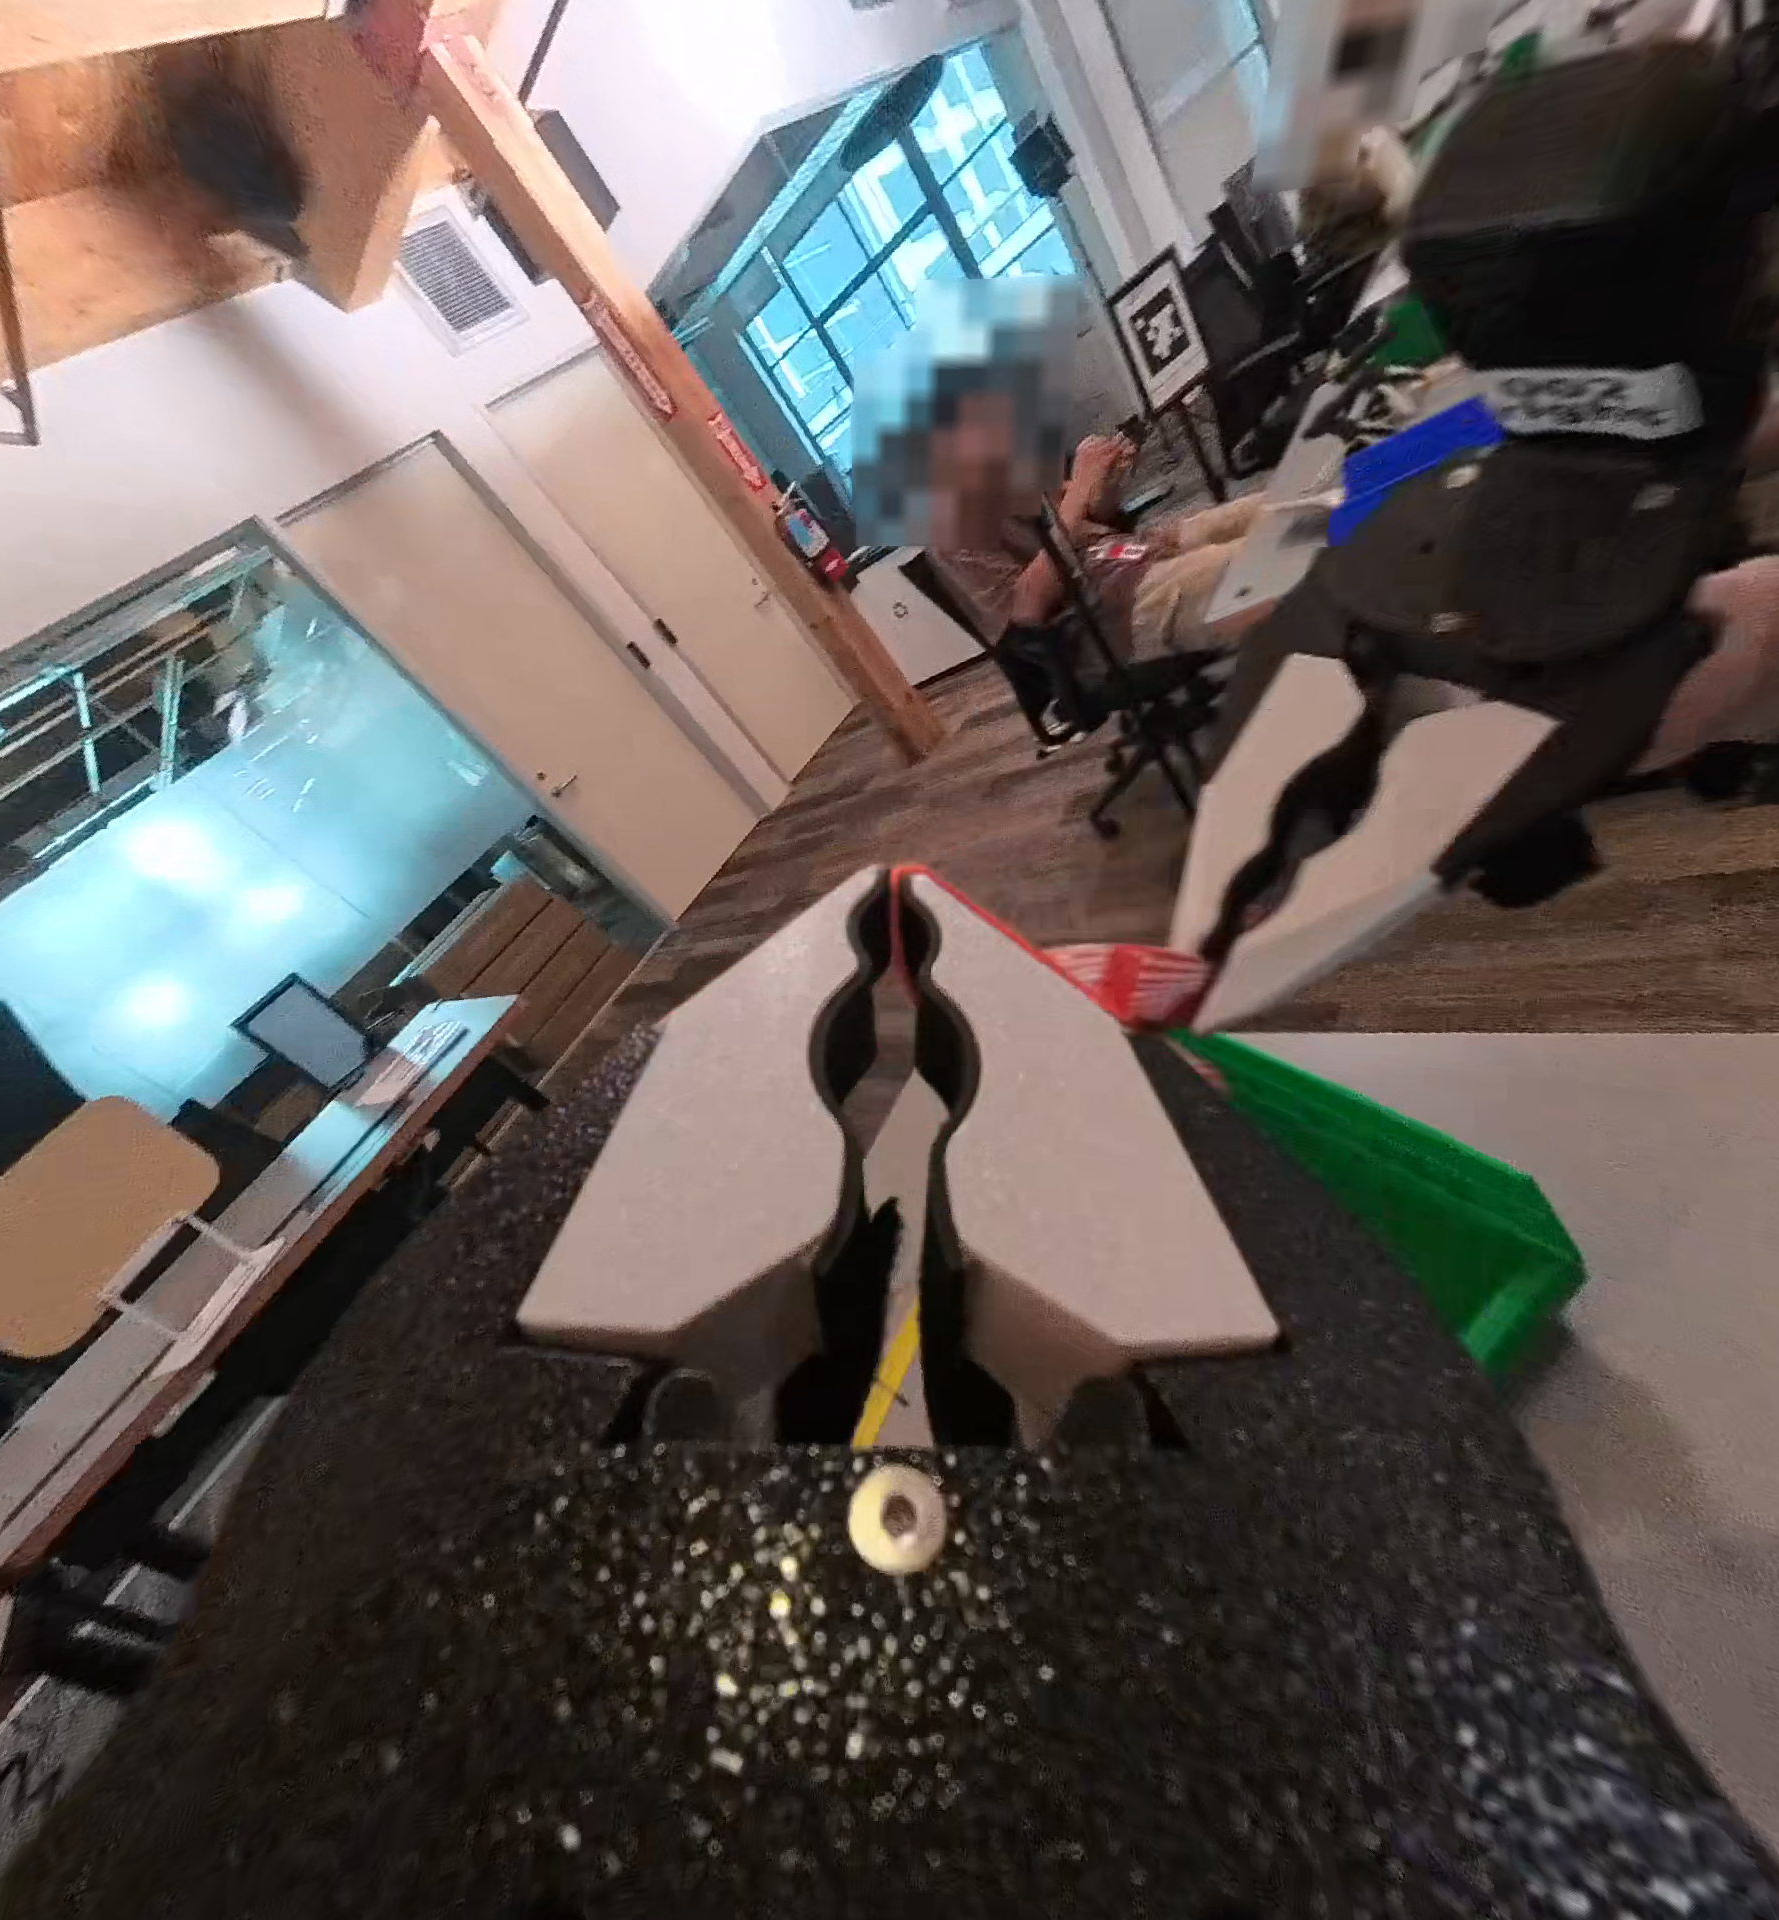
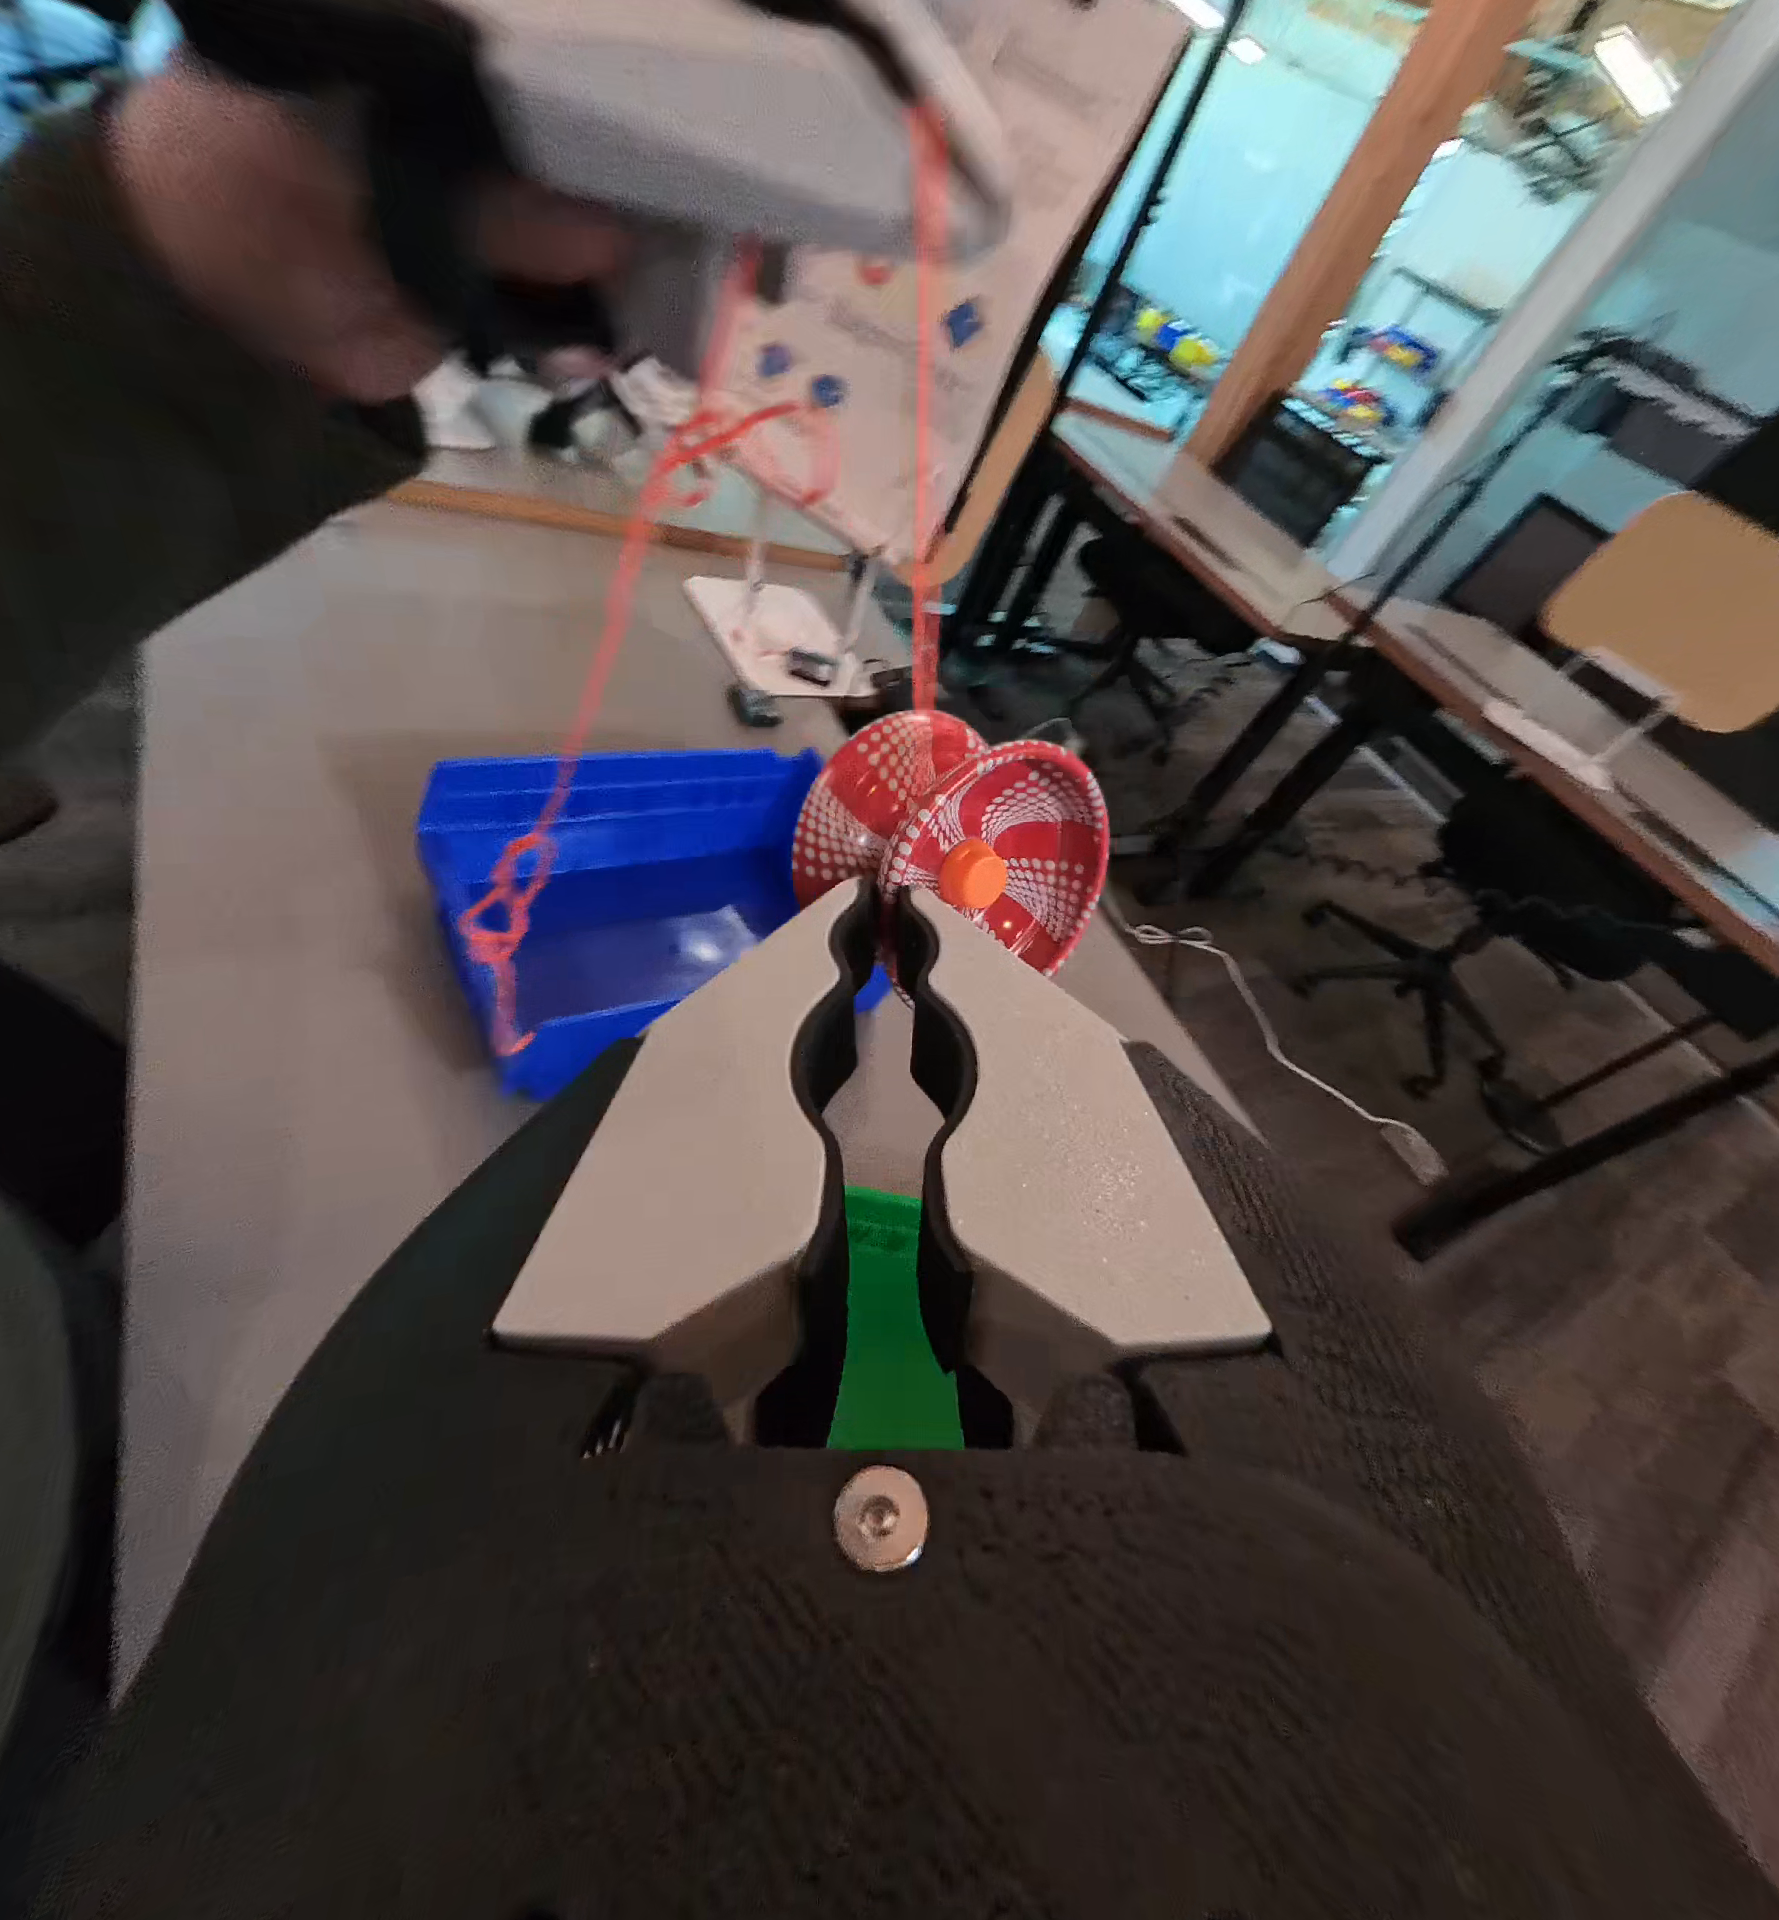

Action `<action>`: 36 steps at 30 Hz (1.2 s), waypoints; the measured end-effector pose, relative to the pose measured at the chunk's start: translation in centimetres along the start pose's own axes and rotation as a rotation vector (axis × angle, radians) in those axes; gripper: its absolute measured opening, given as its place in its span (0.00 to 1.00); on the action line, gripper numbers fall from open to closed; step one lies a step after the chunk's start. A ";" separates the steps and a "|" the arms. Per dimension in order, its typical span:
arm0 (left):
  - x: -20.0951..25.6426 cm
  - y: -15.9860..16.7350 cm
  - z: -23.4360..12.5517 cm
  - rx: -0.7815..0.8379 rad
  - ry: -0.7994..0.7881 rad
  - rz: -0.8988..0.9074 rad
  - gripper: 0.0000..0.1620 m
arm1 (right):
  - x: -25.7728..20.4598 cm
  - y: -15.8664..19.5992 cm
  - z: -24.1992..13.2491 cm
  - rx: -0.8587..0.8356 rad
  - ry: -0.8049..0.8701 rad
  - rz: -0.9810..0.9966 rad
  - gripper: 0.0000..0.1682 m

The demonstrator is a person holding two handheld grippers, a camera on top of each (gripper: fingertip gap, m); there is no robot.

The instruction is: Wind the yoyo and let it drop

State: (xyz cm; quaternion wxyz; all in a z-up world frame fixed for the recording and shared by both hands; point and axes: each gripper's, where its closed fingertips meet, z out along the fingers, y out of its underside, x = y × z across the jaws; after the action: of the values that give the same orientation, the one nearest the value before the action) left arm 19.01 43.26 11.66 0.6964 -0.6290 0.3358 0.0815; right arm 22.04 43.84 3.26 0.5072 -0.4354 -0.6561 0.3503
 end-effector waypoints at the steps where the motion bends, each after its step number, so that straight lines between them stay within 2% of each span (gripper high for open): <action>1: -1.0 0.8 0.2 -0.034 -0.025 -0.002 0.00 | -1.0 0.0 -0.1 0.005 -0.050 0.007 0.00; 4: -3.0 5.0 1.1 -0.165 -0.069 -0.039 0.00 | -3.4 -2.0 -0.7 0.133 -0.236 0.131 0.01; 6: -2.4 8.6 2.0 -0.248 -0.025 -0.105 0.00 | -3.4 -4.5 -1.9 0.286 -0.306 0.258 0.01; 8: -0.1 11.6 2.9 -0.304 0.062 -0.176 0.00 | -2.0 -6.5 -3.1 0.417 -0.308 0.359 0.00; 10: 3.9 13.0 3.3 -0.324 0.200 -0.204 0.00 | 0.6 -7.5 -3.9 0.503 -0.207 0.419 0.00; 11: 6.8 12.7 3.4 -0.297 0.298 -0.208 0.00 | 2.2 -7.2 -3.9 0.498 -0.118 0.425 0.00; 13: 12.8 10.9 2.7 -0.209 0.503 -0.182 0.00 | 4.9 -5.2 -3.3 0.376 0.078 0.349 0.01; 16: 16.3 8.5 1.6 -0.119 0.570 -0.148 0.00 | 6.7 -1.5 -2.6 0.137 0.263 0.138 0.00; 19: 13.5 4.7 0.5 0.028 0.486 -0.164 0.00 | 6.2 2.2 -1.9 -0.057 0.278 -0.023 0.00; 22: 7.6 1.6 -0.6 0.157 0.303 -0.172 0.00 | 3.9 5.5 -1.2 -0.166 0.168 -0.070 0.01; 24: 4.1 1.0 -1.2 0.178 0.168 -0.150 0.00 | 1.7 7.1 -0.7 -0.205 0.058 -0.061 0.00; 25: 2.4 1.8 -1.1 0.130 0.089 -0.144 0.00 | 0.4 7.4 -0.5 -0.204 -0.006 -0.043 0.00; 28: -1.7 5.5 -0.5 0.005 -0.100 -0.192 0.00 | -4.1 5.6 -0.5 -0.085 -0.275 0.106 0.01; 30: -2.6 9.2 0.2 -0.095 -0.138 -0.257 0.00 | -5.4 1.2 -1.6 0.166 -0.433 0.309 0.01; 32: -1.0 12.6 1.3 -0.178 -0.065 -0.312 0.00 | -4.2 -3.6 -3.9 0.458 -0.513 0.492 0.00; 34: 2.7 14.3 2.3 -0.218 0.066 -0.334 0.00 | -1.1 -5.9 -5.2 0.622 -0.433 0.598 0.01; 36: 6.9 15.3 2.8 -0.287 0.197 -0.278 0.00 | 2.2 -6.3 -5.7 0.676 -0.268 0.616 0.01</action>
State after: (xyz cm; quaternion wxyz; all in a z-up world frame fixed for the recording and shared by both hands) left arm 17.14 46.75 -4.89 0.5680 -0.7669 0.2973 -0.0301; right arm 25.98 43.58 11.12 0.4039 -0.3714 -0.4051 0.7313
